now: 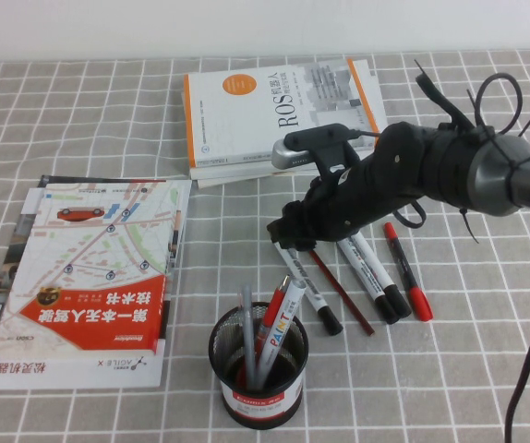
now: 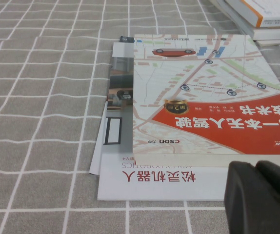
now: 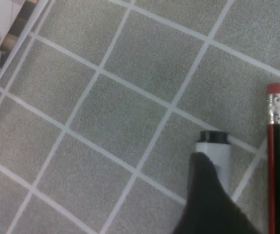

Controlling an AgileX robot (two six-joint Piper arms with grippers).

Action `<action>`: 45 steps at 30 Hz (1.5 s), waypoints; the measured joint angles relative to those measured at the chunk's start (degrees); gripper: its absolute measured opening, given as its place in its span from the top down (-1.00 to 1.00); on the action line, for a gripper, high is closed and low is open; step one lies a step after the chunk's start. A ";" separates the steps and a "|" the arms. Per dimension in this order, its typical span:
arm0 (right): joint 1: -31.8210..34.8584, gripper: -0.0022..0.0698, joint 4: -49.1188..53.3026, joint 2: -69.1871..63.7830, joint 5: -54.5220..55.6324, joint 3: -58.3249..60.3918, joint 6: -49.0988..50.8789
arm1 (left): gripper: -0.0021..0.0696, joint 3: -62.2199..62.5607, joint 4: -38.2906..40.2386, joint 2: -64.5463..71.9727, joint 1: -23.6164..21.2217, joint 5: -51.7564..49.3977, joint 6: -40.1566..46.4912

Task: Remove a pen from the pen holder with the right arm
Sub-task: 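Take a marker out of the pen holder and lay it on the table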

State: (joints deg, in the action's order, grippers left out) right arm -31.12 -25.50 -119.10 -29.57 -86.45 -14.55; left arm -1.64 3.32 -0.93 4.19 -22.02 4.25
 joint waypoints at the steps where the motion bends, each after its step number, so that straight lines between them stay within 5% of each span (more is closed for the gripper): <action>1: 0.00 0.09 0.11 0.00 0.00 0.00 0.00 | 0.95 0.00 0.00 0.00 0.00 0.00 0.00; 5: 0.00 0.19 1.57 2.35 -2.02 0.00 0.00 | 0.95 0.00 0.00 0.00 0.00 0.00 0.00; 10: 0.00 0.77 4.39 12.22 -5.41 2.25 0.00 | 0.95 0.00 0.00 0.00 0.00 0.00 0.00; 14: 0.48 0.93 5.40 22.13 -6.66 6.93 0.00 | 0.95 0.00 0.00 0.00 0.00 0.00 0.00; 29: 0.48 0.97 5.18 57.36 -11.63 32.26 1.03 | 0.95 0.00 0.00 0.00 0.00 0.00 0.00; 36: 0.48 0.97 5.52 61.02 -21.94 35.52 -0.87 | 0.95 0.00 0.00 0.00 0.00 0.00 0.00; 45: 1.28 0.97 6.45 62.57 -15.35 36.91 -4.69 | 0.95 0.00 0.00 0.00 0.00 0.00 0.00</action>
State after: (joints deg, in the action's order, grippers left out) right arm -29.85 -19.05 -56.53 -44.93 -49.54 -19.24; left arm -1.64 3.32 -0.93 4.19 -22.02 4.25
